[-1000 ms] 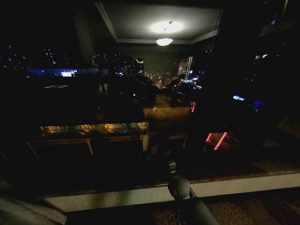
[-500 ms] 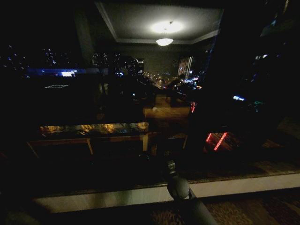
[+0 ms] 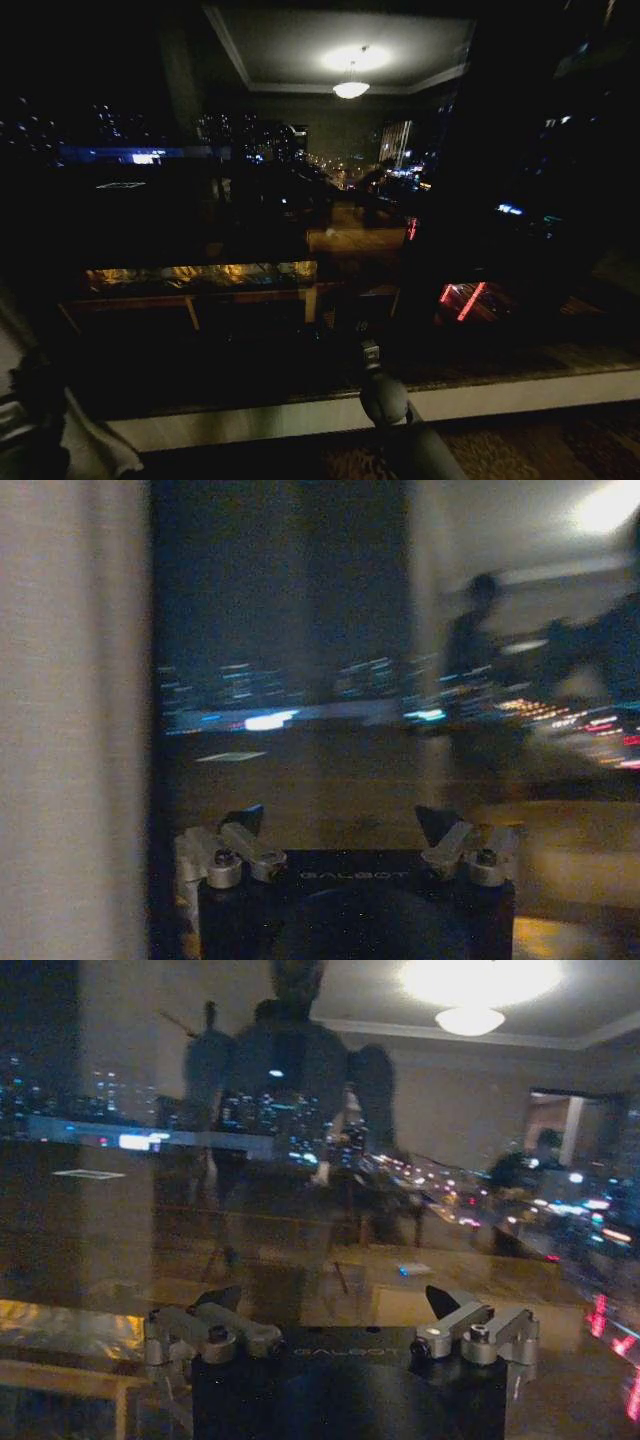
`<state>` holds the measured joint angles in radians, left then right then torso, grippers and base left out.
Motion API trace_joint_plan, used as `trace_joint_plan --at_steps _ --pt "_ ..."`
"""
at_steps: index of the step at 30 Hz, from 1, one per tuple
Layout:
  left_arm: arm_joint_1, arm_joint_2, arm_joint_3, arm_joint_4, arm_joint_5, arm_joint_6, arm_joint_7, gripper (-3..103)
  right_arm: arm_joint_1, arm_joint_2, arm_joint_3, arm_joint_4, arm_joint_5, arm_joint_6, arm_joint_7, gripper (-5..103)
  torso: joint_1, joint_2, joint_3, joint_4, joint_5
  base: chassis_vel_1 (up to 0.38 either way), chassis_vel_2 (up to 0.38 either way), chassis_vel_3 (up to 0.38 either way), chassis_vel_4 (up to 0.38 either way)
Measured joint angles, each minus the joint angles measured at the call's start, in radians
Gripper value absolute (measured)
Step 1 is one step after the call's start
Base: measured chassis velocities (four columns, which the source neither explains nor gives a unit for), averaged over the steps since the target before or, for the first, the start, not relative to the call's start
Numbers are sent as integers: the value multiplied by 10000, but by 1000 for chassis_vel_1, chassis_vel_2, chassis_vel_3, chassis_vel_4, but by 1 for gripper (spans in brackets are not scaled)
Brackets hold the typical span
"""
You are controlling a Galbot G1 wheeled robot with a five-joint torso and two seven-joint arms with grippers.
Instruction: Open the curtains by pulling them apart, changing their state from closed to fully open.
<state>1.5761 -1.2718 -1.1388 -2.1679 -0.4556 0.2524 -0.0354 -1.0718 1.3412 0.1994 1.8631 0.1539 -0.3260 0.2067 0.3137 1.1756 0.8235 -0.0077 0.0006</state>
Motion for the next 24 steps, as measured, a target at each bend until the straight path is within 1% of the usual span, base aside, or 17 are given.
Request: trace_joint_plan --at_steps 1,2,3,4,6,12,14,17,21,24 --pt "78 -47 0 54 -52 -200 412 93 -33 -3 31 88 35 -110 55 100 0 0 0 0 0 0 0 0 0" --pt "78 -47 0 54 -52 -200 412 93 -33 -3 31 88 35 -110 55 100 0 0 0 0 0 0 0 0 0" --pt "135 -68 0 102 -109 -356 741 97 -79 -23 73 204 66 -265 88 100 0 0 0 1 -1 0 0 0 0" --pt "188 -74 9 172 -232 -554 1156 99 -135 -70 142 345 104 -416 100 100 0 0 0 1 -1 0 0 0 0" --pt "186 -93 70 215 -273 -658 1385 100 -185 -119 247 440 141 -531 106 100 0 0 0 0 -1 0 0 0 0" --pt "104 -182 261 218 -148 -675 1468 100 -245 -148 392 500 219 -581 143 100 1 -1 1 0 -1 -9 -39 13 43" --pt "104 -187 298 265 2 -672 1519 100 -275 -151 427 520 234 -592 150 100 1 -2 1 0 -2 -51 -121 56 92" --pt "106 -190 297 308 20 -672 1534 100 -287 -150 445 526 233 -592 151 100 1 -1 1 0 -2 -67 -151 73 144" --pt "104 -205 264 428 36 -751 1569 100 -305 -127 498 511 222 -592 149 100 1 -2 1 1 -3 -121 -245 134 218" --pt "181 -193 258 443 6 -854 1733 100 -305 -55 546 474 187 -593 148 100 1 -2 1 2 -3 -167 -310 173 315"
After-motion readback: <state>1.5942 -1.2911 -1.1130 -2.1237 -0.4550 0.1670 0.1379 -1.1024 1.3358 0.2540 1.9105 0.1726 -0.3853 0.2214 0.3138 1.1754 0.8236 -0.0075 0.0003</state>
